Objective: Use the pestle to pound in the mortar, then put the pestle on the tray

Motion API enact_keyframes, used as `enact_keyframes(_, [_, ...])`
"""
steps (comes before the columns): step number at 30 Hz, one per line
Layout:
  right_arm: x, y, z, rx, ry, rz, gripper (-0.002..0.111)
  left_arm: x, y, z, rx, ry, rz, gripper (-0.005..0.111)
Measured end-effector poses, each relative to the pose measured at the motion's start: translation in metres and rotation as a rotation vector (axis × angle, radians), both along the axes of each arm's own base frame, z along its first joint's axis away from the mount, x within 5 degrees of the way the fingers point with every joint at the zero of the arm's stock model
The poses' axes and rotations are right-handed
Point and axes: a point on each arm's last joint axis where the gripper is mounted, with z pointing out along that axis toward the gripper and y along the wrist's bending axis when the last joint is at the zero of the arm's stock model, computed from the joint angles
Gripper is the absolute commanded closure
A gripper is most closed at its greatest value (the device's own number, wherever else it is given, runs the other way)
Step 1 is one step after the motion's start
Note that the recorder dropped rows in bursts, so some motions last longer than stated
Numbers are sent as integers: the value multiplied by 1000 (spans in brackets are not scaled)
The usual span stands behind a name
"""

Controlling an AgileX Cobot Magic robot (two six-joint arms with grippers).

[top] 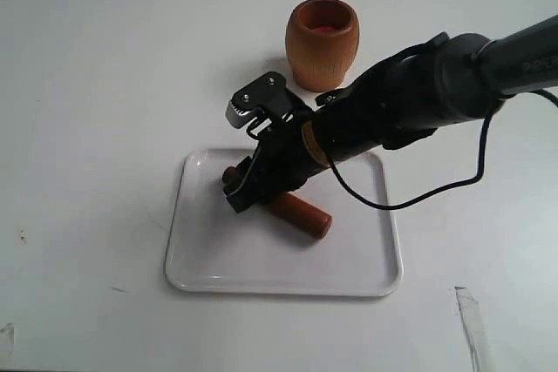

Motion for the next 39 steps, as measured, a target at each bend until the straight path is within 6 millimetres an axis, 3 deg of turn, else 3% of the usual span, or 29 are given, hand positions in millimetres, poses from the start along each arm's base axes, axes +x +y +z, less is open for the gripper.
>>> enact_keyframes(4, [0,0,20,36,-39,3,61,0,0,0,0,0,0,107])
enact_keyframes(6, [0,-1,43,80,-78,-5,67,0,0,0,0,0,0,107])
enact_keyframes(12, [-12,-11,126,247,-224,-11,108,0,0,0,0,0,0,107])
enact_keyframes(19, [-43,-42,220,446,-421,-6,108,0,0,0,0,0,0,107])
enact_keyframes(22, [-60,-61,248,513,-496,-8,108,0,0,0,0,0,0,107])
enact_keyframes(27, [-95,-99,270,584,-587,-35,108,0,0,0,0,0,0,107])
enact_keyframes(33, [-137,-148,270,653,-672,-85,108,0,0,0,0,0,0,107])
enact_keyframes(39, [-175,-172,267,741,-672,21,108,0,0,0,0,0,0,107])
